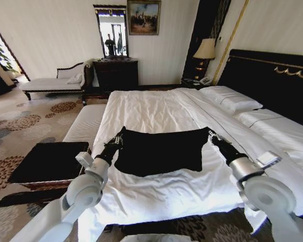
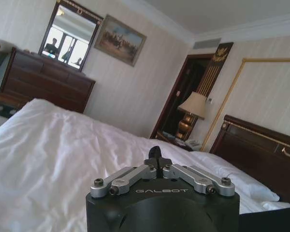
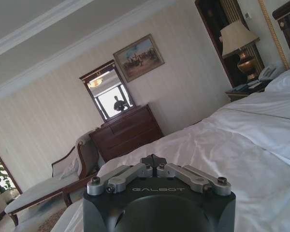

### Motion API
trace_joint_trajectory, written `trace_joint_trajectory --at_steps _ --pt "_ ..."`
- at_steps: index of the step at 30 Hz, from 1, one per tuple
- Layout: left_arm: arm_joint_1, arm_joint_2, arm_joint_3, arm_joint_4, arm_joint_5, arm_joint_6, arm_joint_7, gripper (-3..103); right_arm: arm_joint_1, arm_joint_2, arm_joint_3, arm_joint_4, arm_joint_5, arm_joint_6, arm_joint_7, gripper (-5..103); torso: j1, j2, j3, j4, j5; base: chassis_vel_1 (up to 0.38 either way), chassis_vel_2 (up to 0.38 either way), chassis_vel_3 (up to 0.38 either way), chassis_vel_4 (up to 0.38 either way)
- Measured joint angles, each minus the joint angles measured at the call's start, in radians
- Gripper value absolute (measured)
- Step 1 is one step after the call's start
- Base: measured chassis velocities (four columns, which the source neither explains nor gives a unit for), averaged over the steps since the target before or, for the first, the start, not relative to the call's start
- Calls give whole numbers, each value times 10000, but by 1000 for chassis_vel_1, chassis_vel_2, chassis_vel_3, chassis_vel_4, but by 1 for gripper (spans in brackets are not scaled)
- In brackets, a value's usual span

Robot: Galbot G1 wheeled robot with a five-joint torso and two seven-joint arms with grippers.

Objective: Fold the clothes on the bed and place them into the basket.

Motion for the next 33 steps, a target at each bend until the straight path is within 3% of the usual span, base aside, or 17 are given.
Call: trace_joint_trajectory --at_steps 2,4,6,10,16,19,25,33 --pt "55 -77 53 86 70 6 0 0 174 -19 -212 -164 29 -40 68 0 0 0 0 1 -3 0 0 0 0" --pt "-179 -479 304 839 321 2 -39 0 1029 -39 -1115 -1051 52 -150 232 0 0 -1 3 7 -1 0 0 0 0" --pt "-478 -701 407 1280 331 -19 -39 0 1373 -31 -1412 -1461 -16 -170 231 0 1 -1 3 -2 2 0 0 0 0" --pt "-1822 -1725 721 3580 495 -158 288 0 3357 63 -2972 -3761 -619 -142 -169 0 8 -5 7 -4 2 0 0 0 0" --pt "-2461 -2451 780 5501 1179 -412 872 0 4437 442 -3977 -5608 -1492 199 -786 0 7 -4 7 -3 5 0 0 0 0" --pt "-3173 -3297 921 7342 1600 -595 1240 0 5330 755 -4746 -6961 -1962 471 -1055 0 7 -5 6 -1 1 0 0 0 0" --pt "-4665 -4357 1209 9356 2033 -894 1696 0 6348 1203 -5504 -8699 -2871 1052 -1449 0 6 -5 5 -9 1 0 0 0 0" --pt "-5371 -4711 1185 10701 2312 -1335 2184 0 6699 1574 -5572 -9848 -4490 2137 -2292 0 5 -5 4 -3 2 0 0 0 0"
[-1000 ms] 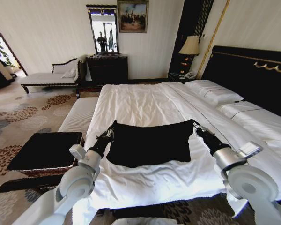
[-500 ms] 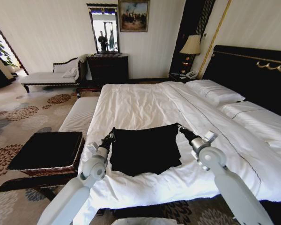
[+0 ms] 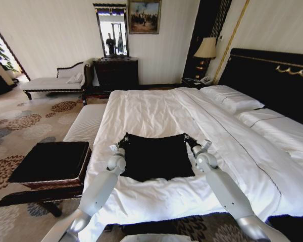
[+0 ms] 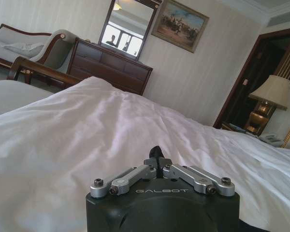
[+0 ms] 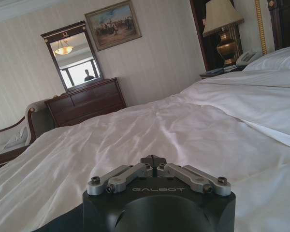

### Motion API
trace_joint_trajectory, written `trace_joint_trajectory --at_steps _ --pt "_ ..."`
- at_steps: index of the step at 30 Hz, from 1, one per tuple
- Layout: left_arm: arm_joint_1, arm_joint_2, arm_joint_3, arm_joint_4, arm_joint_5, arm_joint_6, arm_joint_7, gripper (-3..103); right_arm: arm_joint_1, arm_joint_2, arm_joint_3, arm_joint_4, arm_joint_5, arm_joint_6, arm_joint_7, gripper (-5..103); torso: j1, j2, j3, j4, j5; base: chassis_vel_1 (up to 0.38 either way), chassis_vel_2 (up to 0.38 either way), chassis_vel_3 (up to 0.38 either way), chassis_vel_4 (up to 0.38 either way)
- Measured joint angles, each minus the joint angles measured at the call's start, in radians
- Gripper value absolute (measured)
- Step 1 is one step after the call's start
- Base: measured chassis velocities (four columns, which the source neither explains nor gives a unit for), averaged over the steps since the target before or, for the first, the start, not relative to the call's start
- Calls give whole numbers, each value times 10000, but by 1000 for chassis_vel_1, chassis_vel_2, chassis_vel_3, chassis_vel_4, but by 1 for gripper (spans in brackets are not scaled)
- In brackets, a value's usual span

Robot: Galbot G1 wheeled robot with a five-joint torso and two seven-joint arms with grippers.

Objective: Fold the clothes on the bed and place them into the basket.

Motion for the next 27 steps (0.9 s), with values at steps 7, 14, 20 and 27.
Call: trace_joint_trajectory --at_steps 7,14,20,27 --pt "267 -132 -58 209 171 -331 182 0 -188 357 116 -287 -519 420 -76 0 -2 1 -1 4 -1 0 0 0 0" --pt "1153 147 -138 -385 528 -582 400 0 -1215 492 557 281 -1197 719 -110 0 -3 2 -2 -2 -1 0 0 0 0" --pt "1903 340 -176 -1033 790 -791 517 0 -2130 633 796 865 -2088 1160 -210 0 -4 4 -2 -2 -2 0 0 0 0" --pt "2918 504 -317 -1606 1168 -977 558 0 -3013 648 1031 1414 -2676 1531 -303 0 -4 3 -3 -2 -3 0 0 0 0"
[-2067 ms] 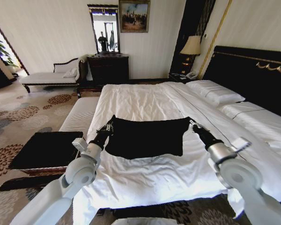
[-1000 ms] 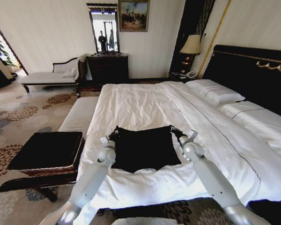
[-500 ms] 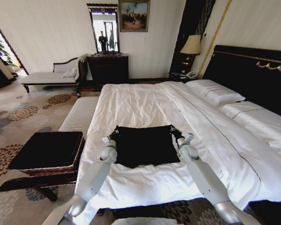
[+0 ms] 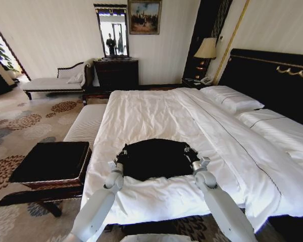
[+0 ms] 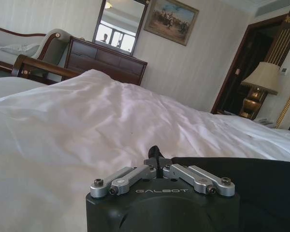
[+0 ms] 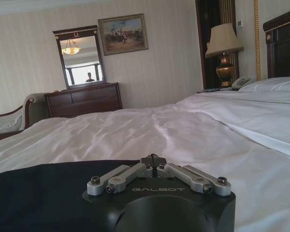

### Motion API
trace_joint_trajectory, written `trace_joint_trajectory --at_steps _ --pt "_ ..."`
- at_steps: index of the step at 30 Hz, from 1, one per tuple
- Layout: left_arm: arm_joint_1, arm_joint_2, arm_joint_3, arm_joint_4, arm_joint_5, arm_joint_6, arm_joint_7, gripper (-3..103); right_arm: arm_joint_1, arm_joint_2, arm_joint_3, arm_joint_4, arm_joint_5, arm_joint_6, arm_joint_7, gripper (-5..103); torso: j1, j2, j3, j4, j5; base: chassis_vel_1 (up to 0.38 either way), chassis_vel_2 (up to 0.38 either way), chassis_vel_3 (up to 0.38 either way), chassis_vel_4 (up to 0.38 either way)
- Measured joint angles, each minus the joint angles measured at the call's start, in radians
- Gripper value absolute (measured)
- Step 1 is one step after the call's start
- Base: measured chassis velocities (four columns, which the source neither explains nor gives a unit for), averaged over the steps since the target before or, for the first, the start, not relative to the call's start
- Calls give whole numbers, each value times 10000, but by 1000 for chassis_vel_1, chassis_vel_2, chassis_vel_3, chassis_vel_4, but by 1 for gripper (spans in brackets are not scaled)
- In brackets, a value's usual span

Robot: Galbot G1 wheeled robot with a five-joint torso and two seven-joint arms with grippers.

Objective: Fold the clothes on the bed and place them into the basket.

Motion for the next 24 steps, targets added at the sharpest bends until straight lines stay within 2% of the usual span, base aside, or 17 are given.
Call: trace_joint_trajectory --at_steps 10,17,24 --pt "1164 736 -126 -1293 -19 -144 -65 0 -1670 53 511 903 -248 289 -41 0 0 0 -1 -2 2 0 0 0 0" --pt "1739 729 -48 -1705 648 -257 -172 0 -2274 255 696 1148 -340 435 -76 0 2 0 1 2 1 0 0 0 0" --pt "2019 932 7 -2118 960 -286 -237 0 -2612 376 918 1240 -346 536 -107 0 3 -1 1 1 3 0 0 0 0"
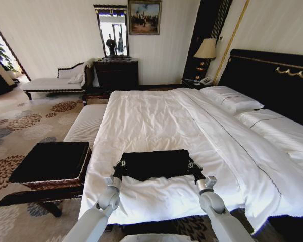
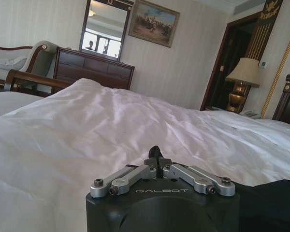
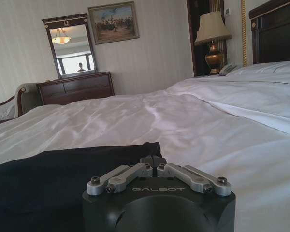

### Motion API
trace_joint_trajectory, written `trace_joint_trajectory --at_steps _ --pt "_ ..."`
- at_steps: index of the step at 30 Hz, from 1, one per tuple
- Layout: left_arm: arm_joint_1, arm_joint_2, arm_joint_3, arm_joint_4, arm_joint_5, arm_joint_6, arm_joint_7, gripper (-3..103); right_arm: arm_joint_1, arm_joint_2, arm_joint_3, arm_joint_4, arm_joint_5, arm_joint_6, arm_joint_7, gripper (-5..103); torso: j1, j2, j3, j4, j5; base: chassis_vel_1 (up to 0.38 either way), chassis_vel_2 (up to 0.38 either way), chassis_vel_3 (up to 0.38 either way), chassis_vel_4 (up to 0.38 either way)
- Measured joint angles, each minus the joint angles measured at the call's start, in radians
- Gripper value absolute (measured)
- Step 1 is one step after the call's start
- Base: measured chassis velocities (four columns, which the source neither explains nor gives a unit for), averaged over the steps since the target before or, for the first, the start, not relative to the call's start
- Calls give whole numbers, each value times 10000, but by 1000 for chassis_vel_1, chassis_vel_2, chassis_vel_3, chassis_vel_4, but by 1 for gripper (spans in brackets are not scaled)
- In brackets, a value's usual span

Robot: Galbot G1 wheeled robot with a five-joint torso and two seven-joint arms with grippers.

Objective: Fold the clothes on the bed and place them into the basket.

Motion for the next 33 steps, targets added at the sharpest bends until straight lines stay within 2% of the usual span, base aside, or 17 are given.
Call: trace_joint_trajectory --at_steps 10,20,21,22,23,24,25,26,27,30,31,32,33 --pt "466 238 -93 -258 191 -120 30 0 -364 -118 194 99 12 121 -67 0 0 0 0 0 0 0 0 0 0" --pt "770 269 -18 -250 565 -194 -53 0 -454 143 63 23 -143 162 -69 0 0 0 0 0 0 0 0 0 0" --pt "1147 379 -133 -536 651 -99 -284 11 -668 172 180 195 -141 236 -74 3 0 0 0 2 -2 0 0 0 0" --pt "1288 402 -191 -666 677 -95 -300 16 -772 214 238 277 -145 264 -73 8 0 0 0 2 -1 0 0 0 0" --pt "1288 402 -191 -666 677 -95 -300 16 -772 214 238 277 -145 264 -73 8 0 0 0 2 -1 0 0 0 0" --pt "1465 429 -267 -829 686 -86 -315 16 -903 264 291 360 -156 286 -66 14 0 0 0 0 -2 0 0 0 0" --pt "1761 482 -401 -1149 689 -76 -341 22 -1091 345 401 515 -169 300 -19 19 0 0 0 0 0 0 0 0 0" --pt "1936 525 -474 -1357 705 -75 -341 27 -1231 420 521 659 -162 301 30 19 0 0 0 1 -1 0 0 0 0" --pt "1936 525 -474 -1357 705 -75 -341 27 -1231 420 521 659 -162 301 30 19 0 0 0 1 -1 0 0 0 0" --pt "2370 678 -706 -2003 768 -75 -338 43 -1721 582 979 1191 -71 297 212 36 -1 0 0 -2 1 0 0 0 0" --pt "2436 726 -768 -2213 762 -60 -342 43 -1874 595 1143 1410 -11 275 270 41 -1 1 0 0 -1 0 0 0 0" --pt "2436 726 -768 -2213 762 -60 -342 43 -1874 595 1143 1410 -11 275 270 41 -1 1 0 0 -1 0 0 0 0" --pt "2435 783 -808 -2467 694 9 -374 48 -2038 571 1308 1695 87 206 334 46 -1 0 -1 -1 0 0 0 0 0"
